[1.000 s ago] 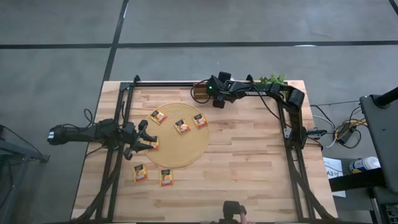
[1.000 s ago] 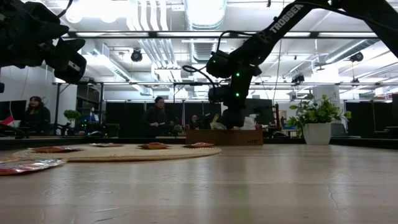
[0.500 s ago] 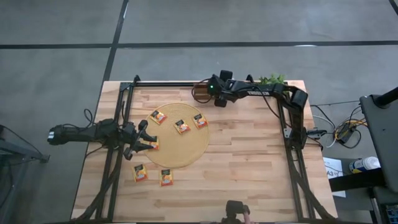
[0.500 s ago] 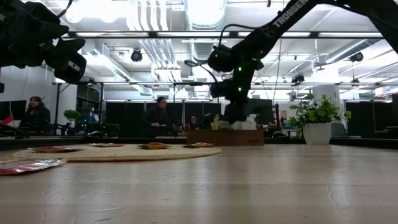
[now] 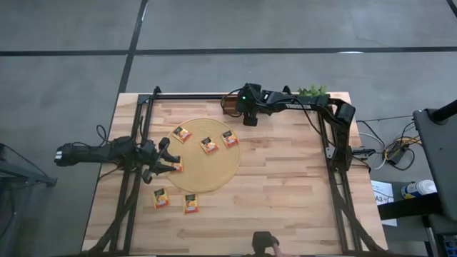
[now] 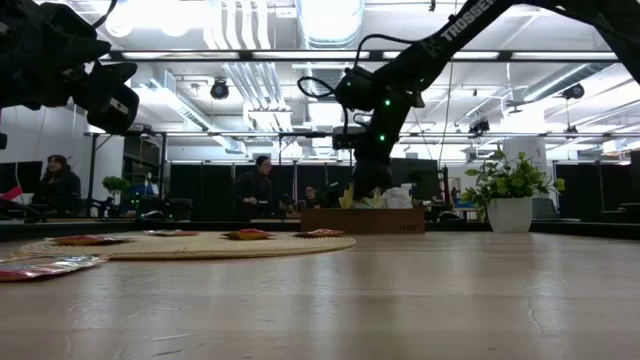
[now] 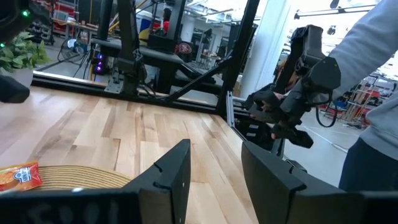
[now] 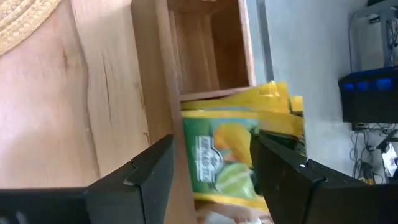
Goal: Pick & Place Tea
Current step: Put the yellow tea bag into the middle section of the wooden organizer
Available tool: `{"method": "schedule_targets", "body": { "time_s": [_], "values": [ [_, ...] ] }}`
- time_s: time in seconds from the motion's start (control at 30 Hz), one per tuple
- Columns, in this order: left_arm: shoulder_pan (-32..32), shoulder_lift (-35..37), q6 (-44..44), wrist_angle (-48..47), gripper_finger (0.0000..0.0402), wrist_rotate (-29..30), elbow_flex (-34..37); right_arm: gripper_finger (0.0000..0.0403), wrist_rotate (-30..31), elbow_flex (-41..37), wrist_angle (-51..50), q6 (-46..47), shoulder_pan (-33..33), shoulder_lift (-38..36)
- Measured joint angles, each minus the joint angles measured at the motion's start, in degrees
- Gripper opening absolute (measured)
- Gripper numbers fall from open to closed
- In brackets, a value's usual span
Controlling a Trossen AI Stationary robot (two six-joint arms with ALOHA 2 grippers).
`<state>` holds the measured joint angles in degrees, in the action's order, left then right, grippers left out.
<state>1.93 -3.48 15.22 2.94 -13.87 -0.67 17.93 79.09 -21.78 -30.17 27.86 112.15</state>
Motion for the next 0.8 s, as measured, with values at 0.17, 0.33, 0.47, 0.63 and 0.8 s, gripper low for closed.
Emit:
{"method": "schedule_targets", "body": {
  "time_s": [0.17, 0.33, 0.47, 0.63, 0.8],
  "values": [
    [-0.02, 0.02, 0.0, 0.0, 0.0138, 0.0, 0.0, 0.0207, 0.69, 0.0, 2.67, -0.64, 0.49, 1.79],
    [-0.01, 0.01, 0.0, 0.0, 0.0138, 0.0, 0.0, 0.0207, 4.09, -0.06, 3.2, 0.23, 0.61, 3.09],
    [-0.01, 0.02, 0.0, 0.0, 0.0138, 0.0, 0.0, 0.0207, 4.13, -0.25, 3.76, 0.0, 0.65, 3.09],
    [-0.01, 0.0, 0.0, 0.0, 0.0138, 0.0, 0.0, 0.0207, 4.09, 0.17, 3.76, 0.15, 0.65, 2.87],
    [-0.02, 0.02, 0.0, 0.0, 0.0138, 0.0, 0.0, 0.0207, 3.02, 0.44, 4.0, -0.06, 0.68, 1.53]
  ]
}}
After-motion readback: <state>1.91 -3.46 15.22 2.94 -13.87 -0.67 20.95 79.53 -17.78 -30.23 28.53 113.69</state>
